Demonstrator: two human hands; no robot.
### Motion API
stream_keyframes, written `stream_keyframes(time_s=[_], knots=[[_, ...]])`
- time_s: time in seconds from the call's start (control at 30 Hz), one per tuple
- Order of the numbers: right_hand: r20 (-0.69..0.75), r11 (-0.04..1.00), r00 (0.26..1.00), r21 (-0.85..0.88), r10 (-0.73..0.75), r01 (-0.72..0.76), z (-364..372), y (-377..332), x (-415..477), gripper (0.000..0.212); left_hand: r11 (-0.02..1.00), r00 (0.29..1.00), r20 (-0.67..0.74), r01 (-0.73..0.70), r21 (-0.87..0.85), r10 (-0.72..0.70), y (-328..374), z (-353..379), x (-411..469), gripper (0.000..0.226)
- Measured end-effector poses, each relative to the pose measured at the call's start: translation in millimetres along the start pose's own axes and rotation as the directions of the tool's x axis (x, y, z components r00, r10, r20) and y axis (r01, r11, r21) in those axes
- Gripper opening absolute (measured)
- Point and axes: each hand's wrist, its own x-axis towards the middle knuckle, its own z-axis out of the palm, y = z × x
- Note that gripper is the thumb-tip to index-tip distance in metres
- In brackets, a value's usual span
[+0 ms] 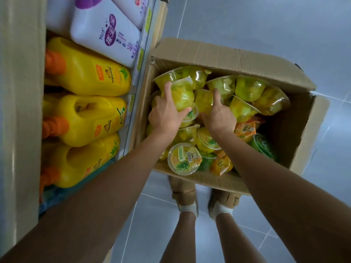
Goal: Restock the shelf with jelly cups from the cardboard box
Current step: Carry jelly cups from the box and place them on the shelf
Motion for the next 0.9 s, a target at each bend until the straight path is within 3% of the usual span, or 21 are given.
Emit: stream_keyframes(time_s=[0.17, 0.33, 0.53, 0.73, 0.9], knots=[[0.040, 0.998, 0.999, 0.061, -0.003, 0.001, -1, 0, 4, 0.075, 0.998, 1.000, 0.011, -0.012, 0.056, 0.011, 2, -5, 0, 0.085], [0.073, 0.992, 0.997, 0.126, -0.024, 0.015, -3, 6, 6, 0.070, 0.977, 0.994, -0.008, 0.103, -0.186, -0.107, 13, -1, 1, 0.076], [0.041, 0.972, 0.999, 0.235, -0.027, 0.016, -6, 5, 10, 0.054, 0.927, 0.986, -0.042, 0.137, -0.349, -0.162, 18, 3, -4, 0.069], [0.032, 0.955, 0.999, 0.296, -0.040, 0.029, -6, 5, 13, 0.053, 0.930, 0.992, -0.025, 0.108, -0.351, -0.124, 10, 1, -5, 0.066], [0.060, 0.930, 0.998, 0.365, 0.016, -0.037, -9, 6, 8, 0.053, 0.949, 0.995, -0.099, -0.035, -0.314, 0.004, 5, 6, -13, 0.066]])
